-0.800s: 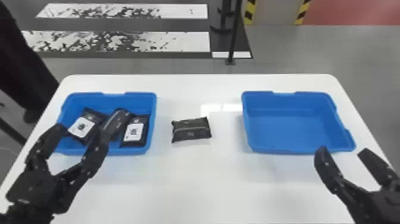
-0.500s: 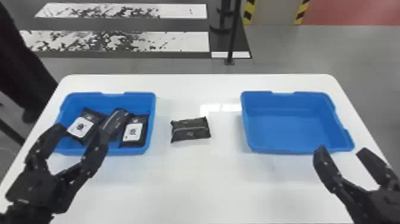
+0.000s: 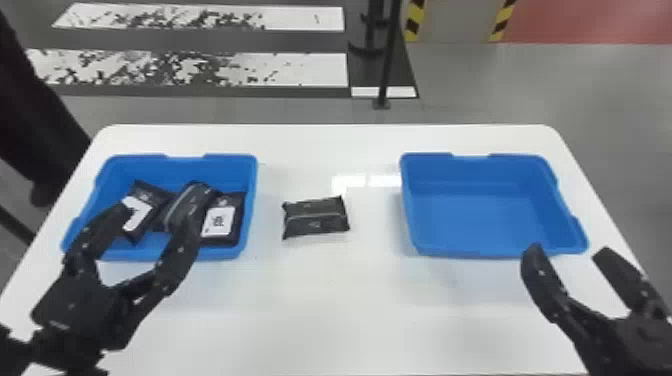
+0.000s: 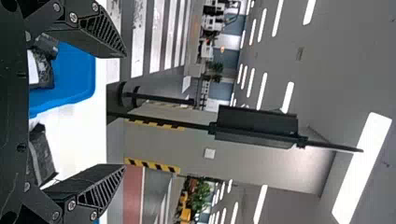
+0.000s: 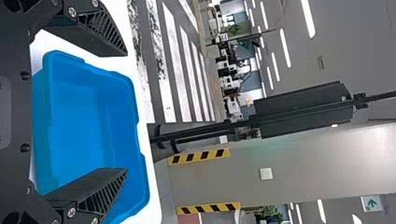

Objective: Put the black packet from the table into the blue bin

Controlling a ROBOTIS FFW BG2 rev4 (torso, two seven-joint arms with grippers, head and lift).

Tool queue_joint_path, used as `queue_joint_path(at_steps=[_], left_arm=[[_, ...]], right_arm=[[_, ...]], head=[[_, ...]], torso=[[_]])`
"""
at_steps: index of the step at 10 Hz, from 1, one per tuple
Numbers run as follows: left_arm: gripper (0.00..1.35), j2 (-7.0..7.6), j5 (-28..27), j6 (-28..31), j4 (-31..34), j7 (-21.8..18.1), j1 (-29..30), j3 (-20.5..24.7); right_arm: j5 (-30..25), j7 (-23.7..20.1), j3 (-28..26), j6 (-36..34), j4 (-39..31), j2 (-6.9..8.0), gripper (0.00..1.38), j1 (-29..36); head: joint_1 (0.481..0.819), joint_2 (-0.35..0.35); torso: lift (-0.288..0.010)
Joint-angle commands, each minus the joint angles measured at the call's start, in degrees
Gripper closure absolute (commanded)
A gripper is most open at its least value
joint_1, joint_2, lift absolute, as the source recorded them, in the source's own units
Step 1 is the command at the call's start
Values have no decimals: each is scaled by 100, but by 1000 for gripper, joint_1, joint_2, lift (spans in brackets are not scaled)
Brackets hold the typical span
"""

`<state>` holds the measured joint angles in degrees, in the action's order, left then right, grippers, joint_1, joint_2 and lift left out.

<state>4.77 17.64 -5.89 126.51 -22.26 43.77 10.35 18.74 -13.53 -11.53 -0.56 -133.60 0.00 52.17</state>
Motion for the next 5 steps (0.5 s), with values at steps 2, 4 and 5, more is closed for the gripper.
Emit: queue_joint_path(at_steps=[2, 4, 5], left_arm=[[196, 32, -713, 434, -340, -279, -792, -224], [196, 41, -1113, 575, -1043, -534, -1593, -555], [196, 41, -1444, 743, -1352, -648, -1959, -738]], right_arm=[[23, 0, -1, 0, 22, 5, 134, -15], [11, 0, -1, 0, 22, 5, 134, -29], [11, 0, 11, 0, 50, 5, 134, -43]], head=[[695, -64], [695, -106], [695, -117]], torso=[[-110], [-110], [-110]])
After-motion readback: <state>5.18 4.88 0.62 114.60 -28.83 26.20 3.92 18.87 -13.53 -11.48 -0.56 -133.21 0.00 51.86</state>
